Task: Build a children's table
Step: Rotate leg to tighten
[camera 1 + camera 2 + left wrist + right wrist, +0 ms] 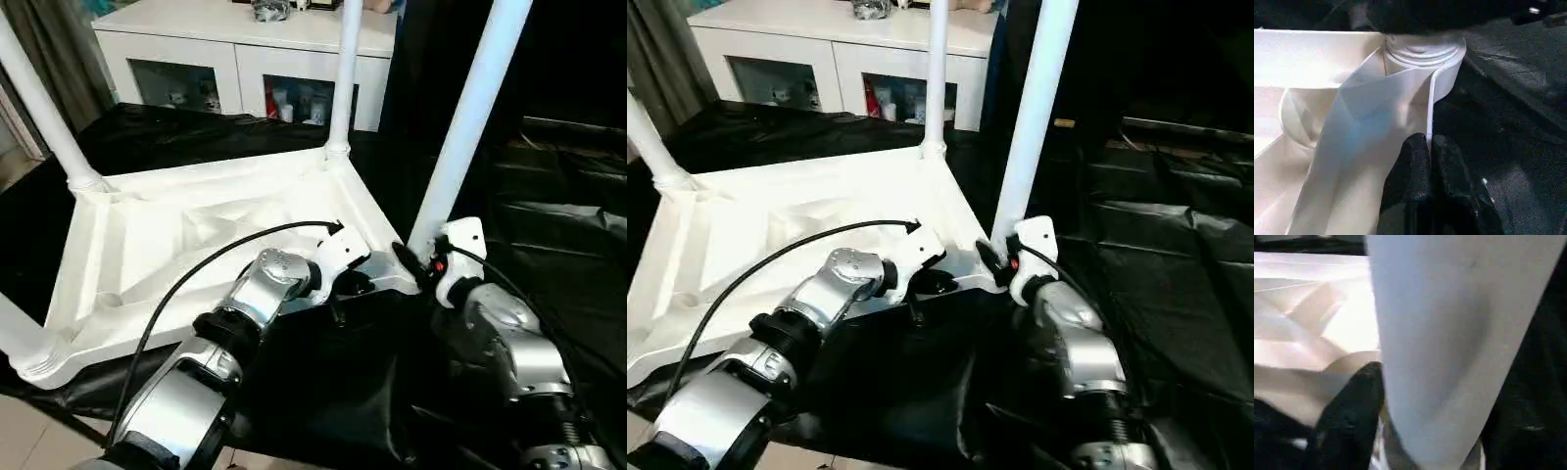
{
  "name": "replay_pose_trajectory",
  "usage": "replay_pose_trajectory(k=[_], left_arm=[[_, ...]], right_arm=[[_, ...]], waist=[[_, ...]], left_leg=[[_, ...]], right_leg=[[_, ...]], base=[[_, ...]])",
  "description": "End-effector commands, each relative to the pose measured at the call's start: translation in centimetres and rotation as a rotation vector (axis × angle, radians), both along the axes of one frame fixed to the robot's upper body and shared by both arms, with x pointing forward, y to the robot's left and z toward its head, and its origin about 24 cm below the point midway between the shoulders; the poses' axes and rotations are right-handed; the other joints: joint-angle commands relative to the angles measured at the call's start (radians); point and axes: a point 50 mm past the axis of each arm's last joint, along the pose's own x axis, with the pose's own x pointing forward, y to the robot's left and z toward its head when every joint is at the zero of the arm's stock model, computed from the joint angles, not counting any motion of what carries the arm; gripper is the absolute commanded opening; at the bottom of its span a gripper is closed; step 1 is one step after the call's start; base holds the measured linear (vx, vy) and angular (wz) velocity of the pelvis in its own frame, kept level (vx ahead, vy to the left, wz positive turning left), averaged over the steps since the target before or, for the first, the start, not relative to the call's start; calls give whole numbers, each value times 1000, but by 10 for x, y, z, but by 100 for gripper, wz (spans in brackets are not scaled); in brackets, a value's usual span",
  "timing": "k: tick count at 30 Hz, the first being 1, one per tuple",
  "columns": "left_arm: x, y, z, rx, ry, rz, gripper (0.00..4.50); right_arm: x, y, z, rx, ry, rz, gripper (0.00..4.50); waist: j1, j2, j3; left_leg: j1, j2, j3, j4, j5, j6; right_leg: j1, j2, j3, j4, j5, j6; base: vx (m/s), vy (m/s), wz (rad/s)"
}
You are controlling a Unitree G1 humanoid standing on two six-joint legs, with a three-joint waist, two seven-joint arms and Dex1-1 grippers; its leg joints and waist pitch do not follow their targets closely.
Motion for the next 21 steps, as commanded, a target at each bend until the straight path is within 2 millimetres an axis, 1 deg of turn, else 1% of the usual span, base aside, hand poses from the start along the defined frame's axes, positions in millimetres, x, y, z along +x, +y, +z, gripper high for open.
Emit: replay_pose_trajectory(k=[1,2,3,4,5,6,7,9,11,12,13,14,15,18,19,21], left_arm=[[2,5,-2,-18,-2,42,0],[0,8,-2,-19,11,17,0],[-4,17,-4,-22,37,-43,0],[-4,18,-4,-23,37,-51,0],[-7,21,-4,-28,39,-90,0],[-10,25,-4,-43,49,-140,0],[-11,27,-4,-49,55,-152,0],[-16,31,-3,-79,84,-198,0],[-18,33,-3,-89,99,-215,0],[-19,35,-3,-91,109,-225,0],[-20,38,-2,-91,115,-238,0],[-20,38,-2,-91,115,-238,0],[-21,43,-3,-85,123,-245,0],[-21,46,-3,-77,131,-255,0],[-22,47,-3,-77,132,-256,0],[-22,48,-3,-78,131,-257,0]], right_arm=[[-17,39,-13,58,75,279,306],[-20,35,-11,48,76,330,306],[-26,24,-8,37,82,426,306],[-27,23,-8,36,84,433,306],[-29,19,-7,28,90,468,306],[-32,13,-6,21,101,510,306],[-33,12,-6,20,105,522,306],[-37,7,-6,19,121,565,306],[-39,5,-6,19,127,586,306],[-40,4,-6,15,133,602,306],[-42,2,-6,17,144,625,306],[-42,2,-6,17,144,625,306],[-45,-1,-7,-8,164,666,306],[-46,-2,-10,-25,182,687,275],[-44,-1,-11,-33,175,682,272],[-42,0,-11,-31,169,674,252]], waist=[[-1,-18,-39],[-2,-20,-38],[2,-22,-38],[2,-22,-38],[2,-21,-38],[2,-23,-41],[3,-26,-41],[2,-23,-42],[-1,-23,-42],[-3,-21,-41],[-3,-24,-40],[-4,-23,-39],[-4,-23,-39],[-4,-21,-39],[-4,-26,-38],[-3,-24,-39]], left_leg=[[6,12,-9,-76,-308,18],[5,12,-9,-75,-304,23],[5,13,-7,-73,-289,43],[2,14,-8,-72,-279,50],[1,13,-7,-72,-273,55],[-1,13,-6,-69,-249,66],[0,14,-6,-69,-238,68],[0,15,-5,-68,-215,76],[1,16,-5,-68,-217,78],[2,17,-4,-67,-220,79],[3,17,-4,-68,-228,77],[3,18,-4,-69,-232,77],[5,19,-3,-69,-241,74],[6,18,-2,-69,-243,71],[5,18,-2,-69,-244,69],[5,17,-2,-69,-243,66]], right_leg=[[26,-11,8,-84,-259,-157],[27,-11,8,-84,-251,-161],[31,-13,8,-82,-230,-172],[34,-14,8,-80,-220,-176],[33,-14,8,-81,-217,-177],[35,-15,8,-76,-191,-190],[36,-15,7,-76,-183,-193],[36,-14,7,-70,-149,-209],[36,-14,6,-69,-146,-223],[33,-13,7,-69,-147,-230],[34,-13,7,-70,-157,-234],[33,-13,7,-69,-164,-235],[32,-13,7,-71,-177,-234],[31,-13,9,-71,-183,-232],[31,-13,9,-72,-188,-231],[30,-15,9,-71,-195,-229]], base=[[0,0,0],[0,0,0],[0,0,0],[0,0,0],[0,0,0],[0,0,0],[0,0,0],[0,0,0],[0,0,0],[0,0,0],[0,0,0],[0,0,0],[0,0,0],[0,0,0],[0,0,0],[0,0,0]])
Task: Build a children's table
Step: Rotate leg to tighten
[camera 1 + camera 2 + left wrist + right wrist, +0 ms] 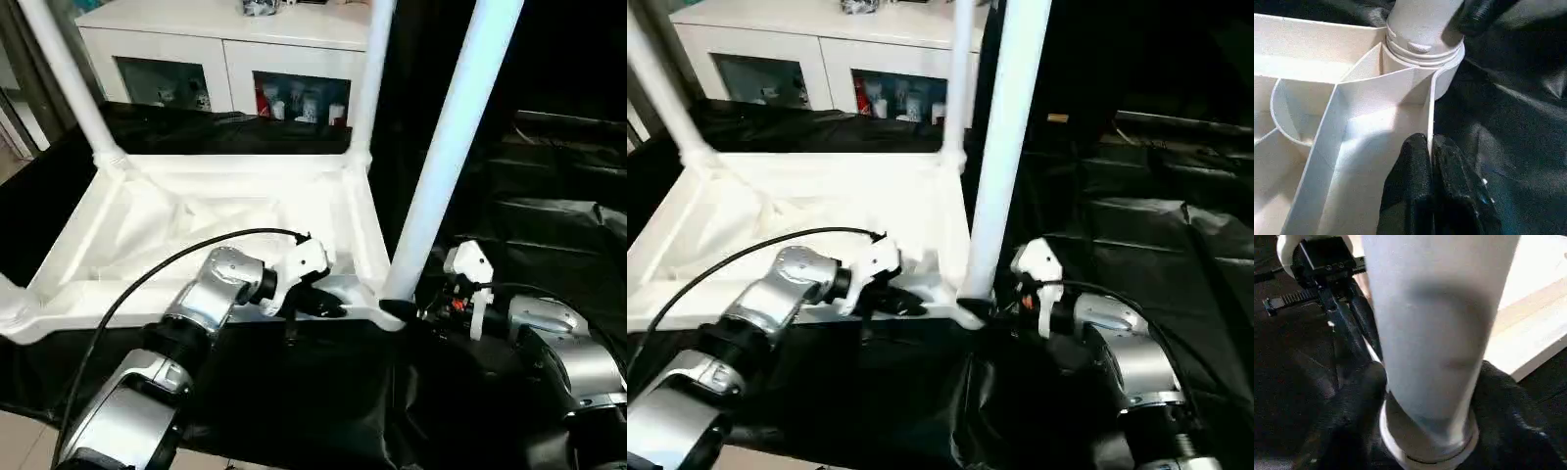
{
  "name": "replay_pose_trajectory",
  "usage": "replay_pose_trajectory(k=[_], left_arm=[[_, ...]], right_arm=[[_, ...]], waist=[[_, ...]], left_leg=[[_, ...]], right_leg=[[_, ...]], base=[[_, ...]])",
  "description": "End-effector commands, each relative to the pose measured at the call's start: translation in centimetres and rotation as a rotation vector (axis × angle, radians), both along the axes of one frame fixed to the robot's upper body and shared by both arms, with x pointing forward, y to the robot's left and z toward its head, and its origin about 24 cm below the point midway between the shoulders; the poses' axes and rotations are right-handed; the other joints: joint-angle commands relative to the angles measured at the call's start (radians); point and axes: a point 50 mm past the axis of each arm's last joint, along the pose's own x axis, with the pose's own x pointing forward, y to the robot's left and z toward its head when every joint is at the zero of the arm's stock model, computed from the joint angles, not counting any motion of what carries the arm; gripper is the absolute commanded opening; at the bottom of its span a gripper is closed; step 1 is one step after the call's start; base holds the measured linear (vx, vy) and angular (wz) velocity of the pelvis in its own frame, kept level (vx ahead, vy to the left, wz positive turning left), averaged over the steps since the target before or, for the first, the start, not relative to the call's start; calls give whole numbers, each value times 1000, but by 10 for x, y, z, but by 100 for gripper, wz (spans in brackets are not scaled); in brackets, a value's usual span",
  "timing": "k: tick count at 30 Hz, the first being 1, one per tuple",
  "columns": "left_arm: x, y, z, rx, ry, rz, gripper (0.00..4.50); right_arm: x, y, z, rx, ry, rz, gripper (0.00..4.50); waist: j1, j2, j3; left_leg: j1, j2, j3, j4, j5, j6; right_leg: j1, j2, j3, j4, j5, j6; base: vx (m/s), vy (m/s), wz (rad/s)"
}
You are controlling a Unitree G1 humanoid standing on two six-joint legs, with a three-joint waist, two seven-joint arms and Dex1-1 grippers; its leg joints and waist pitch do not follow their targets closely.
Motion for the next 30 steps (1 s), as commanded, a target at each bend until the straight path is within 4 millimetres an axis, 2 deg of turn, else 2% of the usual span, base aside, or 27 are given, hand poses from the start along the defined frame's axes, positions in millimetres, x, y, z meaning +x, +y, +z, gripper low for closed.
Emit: replay_pose_trajectory(k=[1,7,12,13,16,17,18,19,20,21,22,23,25,26,27,30], left_arm=[[-5,-4,-5,-57,39,7,0],[-7,-3,-5,-53,41,5,0],[-8,-3,-6,-50,45,1,0],[-7,-4,-6,-48,44,11,0],[1,-12,-9,-29,-8,127,0],[6,-18,-10,-24,-32,195,0],[7,-19,-10,-23,-35,205,0],[9,-21,-11,-20,-46,238,0],[9,-21,-11,-20,-46,238,0],[14,-28,-11,-20,-66,315,0],[20,-42,-10,-37,-108,430,0],[21,-49,-11,-43,-111,468,0],[21,-55,-11,-45,-109,485,0],[20,-58,-11,-44,-109,487,0],[18,-65,-12,-36,-110,463,0],[16,-67,-14,-15,-107,402,0]], right_arm=[[-9,18,-18,4,89,94,241],[-9,20,-18,3,98,122,207],[-11,19,-19,12,110,130,202],[-12,19,-21,14,112,117,202],[-8,17,-32,-13,102,-26,201],[-3,18,-38,-24,101,-131,200],[-2,18,-39,-26,101,-147,200],[0,18,-42,-32,102,-200,200],[0,18,-42,-32,102,-200,200],[3,20,-47,-32,121,-295,199],[6,28,-55,-27,169,-435,199],[8,33,-57,-30,182,-508,199],[10,38,-58,-32,186,-555,198],[11,43,-58,-31,184,-572,198],[14,56,-53,-18,165,-566,198],[16,65,-48,-16,113,-504,198]], waist=[[3,-23,-40],[4,-23,-41],[3,-23,-41],[3,-18,-41],[1,-20,-39],[-1,-19,-36],[-2,-19,-35],[-4,-21,-34],[-4,-20,-34],[-8,-23,-32],[-8,-19,-30],[-14,-16,-29],[-15,-19,-34],[-19,-16,-33],[-21,-15,-29],[-26,-14,-27]], left_leg=[[4,16,-4,-62,-242,65],[4,16,-4,-60,-222,71],[5,15,-3,-59,-226,73],[5,16,-4,-60,-225,72],[6,16,-3,-60,-231,69],[8,13,-1,-62,-252,54],[9,13,-2,-65,-271,42],[9,13,-8,-70,-319,17],[12,14,-9,-72,-334,12],[12,13,-9,-72,-343,7],[16,9,-11,-73,-375,-3],[18,8,-15,-77,-402,-21],[18,9,-21,-80,-413,-27],[16,10,-21,-83,-408,-24],[21,6,-18,-82,-437,-14],[25,3,-24,-82,-487,-12]], right_leg=[[33,-16,8,-72,-194,-228],[36,-16,8,-68,-161,-234],[36,-15,9,-69,-166,-236],[35,-15,9,-69,-163,-238],[34,-13,8,-71,-160,-239],[28,-12,9,-76,-202,-231],[27,-13,9,-79,-235,-224],[28,-16,7,-87,-336,-189],[26,-17,7,-89,-358,-180],[22,-14,9,-91,-371,-173],[18,-14,8,-98,-419,-156],[14,-13,6,-101,-459,-138],[21,-17,2,-104,-484,-120],[21,-16,2,-108,-462,-114],[11,-15,3,-117,-498,-103],[8,-16,-2,-130,-587,-75]], base=[[0,0,0],[0,0,0],[0,0,0],[0,0,0],[0,0,0],[0,0,0],[0,0,0],[0,0,0],[0,0,0],[0,0,0],[0,0,0],[0,0,0],[0,0,0],[0,0,0],[0,0,0],[0,0,0]])
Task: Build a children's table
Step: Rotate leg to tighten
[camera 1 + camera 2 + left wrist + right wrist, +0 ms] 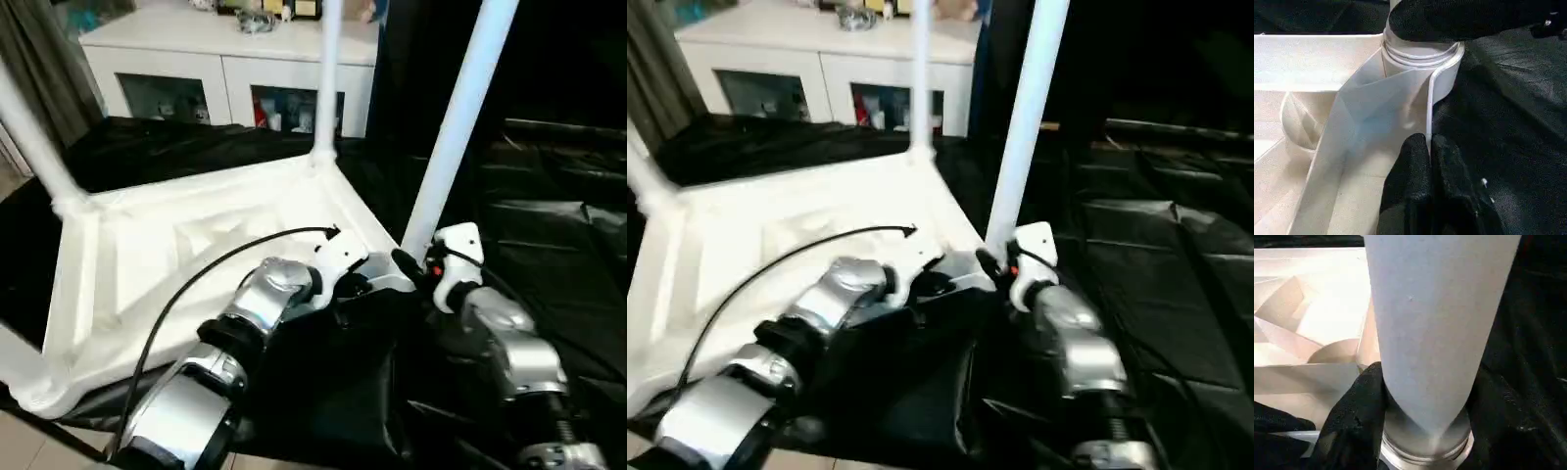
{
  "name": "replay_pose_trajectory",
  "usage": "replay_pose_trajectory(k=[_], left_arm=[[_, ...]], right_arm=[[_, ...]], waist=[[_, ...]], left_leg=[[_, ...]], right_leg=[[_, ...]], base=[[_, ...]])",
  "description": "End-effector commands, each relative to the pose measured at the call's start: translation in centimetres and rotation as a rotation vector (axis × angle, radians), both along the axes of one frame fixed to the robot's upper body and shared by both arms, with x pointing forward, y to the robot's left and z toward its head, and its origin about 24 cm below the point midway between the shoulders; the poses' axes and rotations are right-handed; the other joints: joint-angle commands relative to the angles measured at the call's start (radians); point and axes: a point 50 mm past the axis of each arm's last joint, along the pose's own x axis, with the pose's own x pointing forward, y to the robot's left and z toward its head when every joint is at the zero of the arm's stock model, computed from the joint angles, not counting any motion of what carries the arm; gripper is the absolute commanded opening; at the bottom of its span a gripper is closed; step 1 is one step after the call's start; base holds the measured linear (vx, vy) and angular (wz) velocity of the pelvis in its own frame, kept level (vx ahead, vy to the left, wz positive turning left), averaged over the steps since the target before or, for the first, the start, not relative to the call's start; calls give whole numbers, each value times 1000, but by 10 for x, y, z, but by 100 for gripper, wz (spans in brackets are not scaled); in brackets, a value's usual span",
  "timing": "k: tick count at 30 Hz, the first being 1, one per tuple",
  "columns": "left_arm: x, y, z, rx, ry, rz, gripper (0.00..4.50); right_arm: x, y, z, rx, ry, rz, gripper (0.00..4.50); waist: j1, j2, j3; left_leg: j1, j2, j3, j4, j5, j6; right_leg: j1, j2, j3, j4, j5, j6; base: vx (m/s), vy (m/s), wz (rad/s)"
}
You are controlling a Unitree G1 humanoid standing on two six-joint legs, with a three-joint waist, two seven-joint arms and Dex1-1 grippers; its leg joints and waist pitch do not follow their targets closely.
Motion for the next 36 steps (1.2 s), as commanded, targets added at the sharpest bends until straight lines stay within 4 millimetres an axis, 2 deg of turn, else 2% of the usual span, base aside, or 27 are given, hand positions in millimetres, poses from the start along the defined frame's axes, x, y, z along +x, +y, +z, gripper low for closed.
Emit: replay_pose_trajectory(k=[1,2,3,5,6,7,10,12,14,15,17,18,21,22,23,25,26,29,31,36], left_arm=[[0,-8,1,-25,-7,12,0],[0,-8,1,-24,-5,8,0],[-1,-7,0,-16,-2,-10,0],[-3,-4,-1,-6,14,-58,0],[-4,-1,-1,-2,31,-95,0],[-6,3,-1,-3,46,-142,0],[-8,8,1,-7,63,-202,0],[-10,14,2,-11,72,-250,0],[-12,18,3,-16,81,-297,0],[-17,24,5,-29,104,-375,0],[-22,32,7,-31,149,-451,0],[-24,37,8,-26,168,-486,0],[-27,44,8,-9,192,-517,0],[-27,45,9,-8,198,-523,0],[-27,46,9,-8,202,-528,0],[-27,48,10,-10,202,-527,0],[-27,48,10,-10,199,-525,0],[-26,49,10,-12,192,-514,0],[-27,49,11,-13,197,-519,0],[-21,46,11,-11,153,-439,0]], right_arm=[[-18,43,-26,28,120,227,198],[-18,43,-26,28,118,233,198],[-18,41,-25,23,110,238,198],[-19,37,-22,37,89,268,198],[-19,33,-19,52,74,276,254],[-20,26,-16,73,72,312,268],[-24,18,-13,63,68,393,280],[-28,12,-9,43,59,470,309],[-32,7,-7,50,70,517,313],[-36,0,-2,56,77,585,313],[-42,-7,4,49,80,665,313],[-44,-10,6,43,82,700,313],[-45,-12,9,33,83,746,313],[-45,-11,9,37,85,761,313],[-45,-11,9,39,87,771,313],[-44,-9,9,34,91,792,313],[-43,-7,9,47,95,800,285],[-43,-4,10,70,97,809,276],[-43,-3,10,79,104,821,267],[-38,-4,7,98,92,738,263]], waist=[[-4,-17,-19],[-5,-17,-21],[-5,-20,-24],[-2,-17,-25],[1,-19,-26],[2,-18,-28],[7,-20,-27],[12,-19,-29],[12,-16,-30],[17,-18,-34],[19,-17,-37],[24,-14,-39],[32,-10,-47],[36,-10,-48],[39,-11,-48],[45,-14,-45],[47,-15,-42],[48,-16,-38],[48,-15,-38],[45,-16,-39]], left_leg=[[13,8,-21,-82,-494,-11],[11,8,-22,-83,-492,-9],[4,10,-22,-87,-466,-5],[3,13,-21,-88,-444,-1],[-1,15,-18,-88,-420,10],[-3,16,-17,-87,-408,13],[-5,16,-10,-82,-368,35],[-6,19,-8,-79,-333,43],[-7,19,-7,-78,-311,44],[-8,21,-7,-74,-272,57],[-9,23,-7,-72,-238,71],[-9,23,-4,-64,-183,93],[-3,24,0,-55,-116,115],[-3,24,3,-48,-82,127],[-5,24,4,-46,-71,133],[-6,24,6,-45,-88,138],[-6,25,6,-47,-113,130],[-5,27,5,-54,-177,99],[-6,27,4,-57,-189,85],[-6,24,3,-55,-178,78]], right_leg=[[-9,-14,-1,-113,-590,-73],[-7,-15,0,-113,-583,-73],[0,-15,0,-107,-532,-83],[2,-15,3,-102,-484,-95],[6,-15,5,-95,-424,-119],[8,-15,5,-93,-399,-127],[12,-14,8,-86,-322,-163],[17,-16,9,-80,-283,-179],[19,-16,9,-76,-248,-193],[27,-14,8,-67,-182,-212],[30,-14,7,-60,-122,-230],[31,-13,7,-48,-21,-262],[31,-7,4,-33,105,-304],[29,-4,3,-25,172,-321],[30,-4,2,-22,194,-327],[28,-8,1,-22,170,-331],[28,-10,1,-25,123,-326],[26,-14,4,-35,5,-303],[26,-15,5,-37,-27,-291],[25,-14,6,-36,-4,-286]], base=[[0,0,0],[0,0,0],[0,0,0],[0,0,0],[0,0,0],[0,0,0],[0,0,0],[0,0,0],[0,0,0],[0,0,0],[0,0,0],[51,8,-1],[34,6,-1],[0,0,0],[0,0,0],[0,0,0],[0,0,0],[0,0,0],[0,0,0],[0,0,0]])
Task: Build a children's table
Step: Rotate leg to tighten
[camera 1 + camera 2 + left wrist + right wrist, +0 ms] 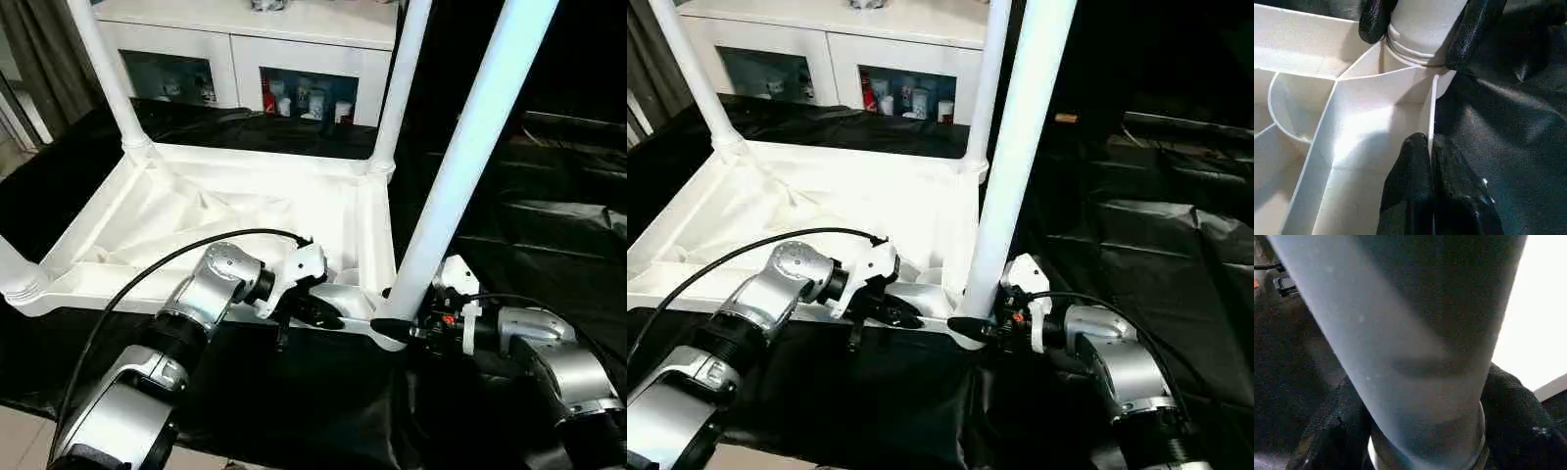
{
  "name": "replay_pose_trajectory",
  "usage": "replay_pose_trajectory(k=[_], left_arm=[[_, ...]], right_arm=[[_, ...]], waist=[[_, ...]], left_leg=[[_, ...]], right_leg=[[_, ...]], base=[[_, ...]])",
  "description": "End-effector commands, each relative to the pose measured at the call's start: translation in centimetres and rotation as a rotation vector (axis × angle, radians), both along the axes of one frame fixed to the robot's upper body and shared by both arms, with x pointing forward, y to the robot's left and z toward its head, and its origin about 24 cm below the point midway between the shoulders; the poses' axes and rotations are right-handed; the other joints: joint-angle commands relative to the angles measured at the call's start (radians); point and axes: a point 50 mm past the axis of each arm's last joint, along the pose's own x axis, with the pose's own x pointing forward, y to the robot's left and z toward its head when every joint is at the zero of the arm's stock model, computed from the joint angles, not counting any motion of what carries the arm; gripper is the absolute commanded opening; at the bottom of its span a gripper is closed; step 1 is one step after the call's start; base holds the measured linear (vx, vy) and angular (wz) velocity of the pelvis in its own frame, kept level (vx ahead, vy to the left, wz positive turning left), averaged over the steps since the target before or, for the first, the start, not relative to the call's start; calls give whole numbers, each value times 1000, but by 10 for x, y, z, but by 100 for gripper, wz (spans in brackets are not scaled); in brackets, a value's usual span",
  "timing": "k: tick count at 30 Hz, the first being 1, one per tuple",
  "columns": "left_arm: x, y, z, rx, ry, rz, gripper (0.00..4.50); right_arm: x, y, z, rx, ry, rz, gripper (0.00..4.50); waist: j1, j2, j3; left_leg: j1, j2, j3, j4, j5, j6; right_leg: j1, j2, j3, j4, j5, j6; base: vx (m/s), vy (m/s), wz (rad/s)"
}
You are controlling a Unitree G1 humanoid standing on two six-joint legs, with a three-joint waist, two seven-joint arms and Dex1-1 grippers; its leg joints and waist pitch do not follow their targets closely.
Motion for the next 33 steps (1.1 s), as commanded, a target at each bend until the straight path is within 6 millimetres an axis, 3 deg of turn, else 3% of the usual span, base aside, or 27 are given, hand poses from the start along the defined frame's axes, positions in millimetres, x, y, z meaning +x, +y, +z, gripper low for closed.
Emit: replay_pose_trajectory(k=[1,2,4,6,7,9,11,15,19,20,21,22,24,26,27,28,29,32,33], left_arm=[[-2,-11,-8,-7,12,35,0],[5,-14,-9,-2,-25,116,0],[10,-17,-10,2,-51,188,0],[20,-26,-12,8,-94,356,0],[21,-29,-12,9,-100,393,0],[25,-36,-12,12,-126,456,0],[26,-40,-11,11,-136,476,0],[28,-51,-10,30,-194,455,0],[27,-50,-11,28,-212,420,0],[26,-49,-11,20,-204,403,0],[25,-50,-10,3,-213,386,0],[25,-50,-10,-3,-218,380,0],[24,-52,-7,-45,-226,356,0],[23,-53,-6,-62,-227,346,0],[23,-54,-4,-91,-210,336,0],[22,-54,-3,-110,-198,330,45],[21,-55,-1,-132,-180,317,45],[16,-53,5,-186,-161,270,69],[15,-51,7,-199,-163,270,85]], right_arm=[[5,9,-1,22,-4,-23,263],[13,7,-6,-3,-20,-146,263],[18,6,-11,-12,-22,-243,263],[26,6,-20,4,10,-450,263],[27,6,-22,9,19,-489,263],[28,8,-26,-5,32,-578,263],[29,9,-27,-11,34,-621,263],[29,23,-29,-17,26,-671,263],[26,33,-25,-12,-27,-584,263],[25,34,-23,-10,-41,-552,298],[24,34,-20,10,-38,-546,298],[24,35,-20,21,-34,-540,333],[24,33,-16,6,-61,-512,335],[24,31,-15,-13,-79,-507,345],[23,26,-12,-11,-91,-488,372],[22,23,-10,-6,-96,-475,381],[18,16,-5,14,-100,-442,381],[7,-6,11,100,-82,-367,381],[3,-12,16,123,-80,-350,381]], waist=[[1,-11,-45],[-1,-9,-45],[-11,-12,-41],[-19,-10,-38],[-22,-13,-41],[-20,-12,-39],[-18,-4,-40],[-18,-2,-40],[-18,1,-38],[-18,1,-37],[-15,-4,-39],[-15,-3,-39],[-12,-8,-40],[-13,-6,-39],[-15,-8,-39],[-15,-9,-40],[-13,-10,-40],[-6,-10,-45],[-4,-4,-52]], left_leg=[[18,18,-1,-61,-180,68],[18,18,-2,-61,-180,64],[16,13,-4,-67,-225,32],[21,15,-5,-70,-262,9],[18,11,-7,-71,-268,-1],[18,11,-7,-71,-271,3],[21,10,-8,-72,-280,0],[17,8,-10,-74,-272,-2],[21,11,-10,-77,-313,-6],[21,11,-11,-78,-323,-5],[20,12,-10,-77,-306,4],[18,11,-10,-77,-298,9],[14,10,-8,-74,-263,25],[9,10,-10,-75,-249,28],[12,9,-9,-74,-256,30],[13,11,-8,-74,-256,31],[12,11,-9,-73,-248,37],[10,15,-7,-65,-202,73],[7,18,-7,-54,-126,110]], right_leg=[[42,-16,6,-47,-14,-276],[41,-16,7,-47,-16,-275],[40,-17,6,-57,-110,-253],[34,-17,8,-64,-168,-240],[39,-17,7,-65,-195,-225],[36,-16,8,-70,-199,-207],[35,-16,8,-72,-216,-195],[37,-14,7,-74,-200,-178],[31,-14,7,-80,-235,-172],[32,-15,7,-81,-243,-170],[34,-16,7,-78,-228,-172],[36,-16,7,-78,-221,-172],[39,-16,7,-75,-188,-173],[43,-18,5,-74,-190,-168],[41,-17,6,-77,-212,-163],[39,-18,6,-77,-217,-165],[42,-18,7,-77,-217,-167],[48,-19,8,-64,-112,-202],[48,-14,6,-46,56,-246]], base=[[0,0,0],[0,0,0],[0,0,0],[0,0,0],[0,0,0],[0,0,0],[0,0,0],[0,0,0],[0,0,0],[0,0,0],[0,0,0],[0,0,0],[0,0,0],[0,0,0],[0,0,0],[0,0,0],[0,0,0],[0,0,0],[0,0,0]])
